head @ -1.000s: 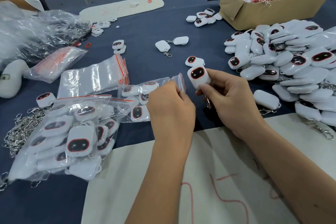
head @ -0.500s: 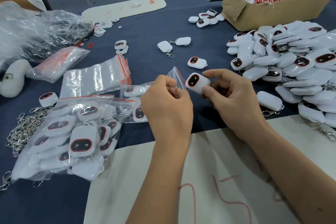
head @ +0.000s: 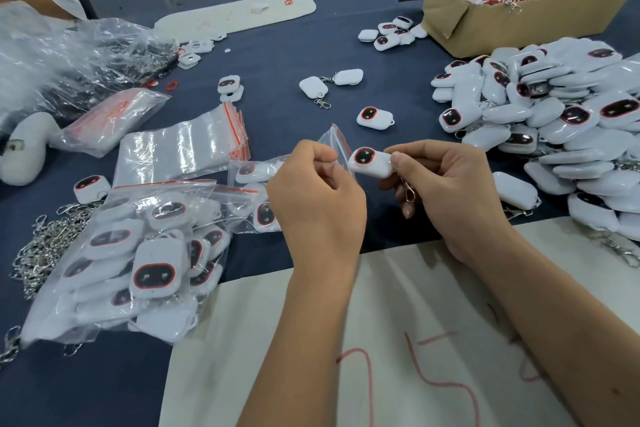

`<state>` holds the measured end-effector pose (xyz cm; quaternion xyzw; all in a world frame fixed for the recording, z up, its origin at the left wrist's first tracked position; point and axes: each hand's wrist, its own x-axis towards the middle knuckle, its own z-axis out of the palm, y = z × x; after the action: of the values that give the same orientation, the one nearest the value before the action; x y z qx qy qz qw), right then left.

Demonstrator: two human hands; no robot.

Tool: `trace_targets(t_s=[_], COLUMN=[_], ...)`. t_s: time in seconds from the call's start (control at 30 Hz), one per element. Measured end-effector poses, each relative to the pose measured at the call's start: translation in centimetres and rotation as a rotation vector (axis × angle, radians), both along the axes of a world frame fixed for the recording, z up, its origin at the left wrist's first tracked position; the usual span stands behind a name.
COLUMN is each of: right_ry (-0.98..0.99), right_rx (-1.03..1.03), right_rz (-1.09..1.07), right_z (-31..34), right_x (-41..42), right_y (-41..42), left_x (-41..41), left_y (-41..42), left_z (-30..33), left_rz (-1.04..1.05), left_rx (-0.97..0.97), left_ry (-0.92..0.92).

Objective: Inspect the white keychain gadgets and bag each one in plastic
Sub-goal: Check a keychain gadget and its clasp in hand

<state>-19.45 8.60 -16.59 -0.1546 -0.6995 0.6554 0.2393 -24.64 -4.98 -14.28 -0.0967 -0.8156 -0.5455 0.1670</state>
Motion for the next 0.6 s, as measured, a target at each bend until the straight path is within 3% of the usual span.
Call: trace_targets(t_s=[0.37, 0.6], right_ry=[-0.027, 0.046], right_rx=[0.366, 0.101], right_rz=[-0.016, 0.165], right_z=[0.4, 1.0], right_x=[0.4, 0.5], right_y=[-0.6, -0.4], left_x=[1.2, 1.8], left_y=[0.9, 1.5], left_z=[0.0, 0.2], left_rz=[-0.223, -0.226], left_rx=[-0.219, -0.206], left_ry=[0.303, 0.343])
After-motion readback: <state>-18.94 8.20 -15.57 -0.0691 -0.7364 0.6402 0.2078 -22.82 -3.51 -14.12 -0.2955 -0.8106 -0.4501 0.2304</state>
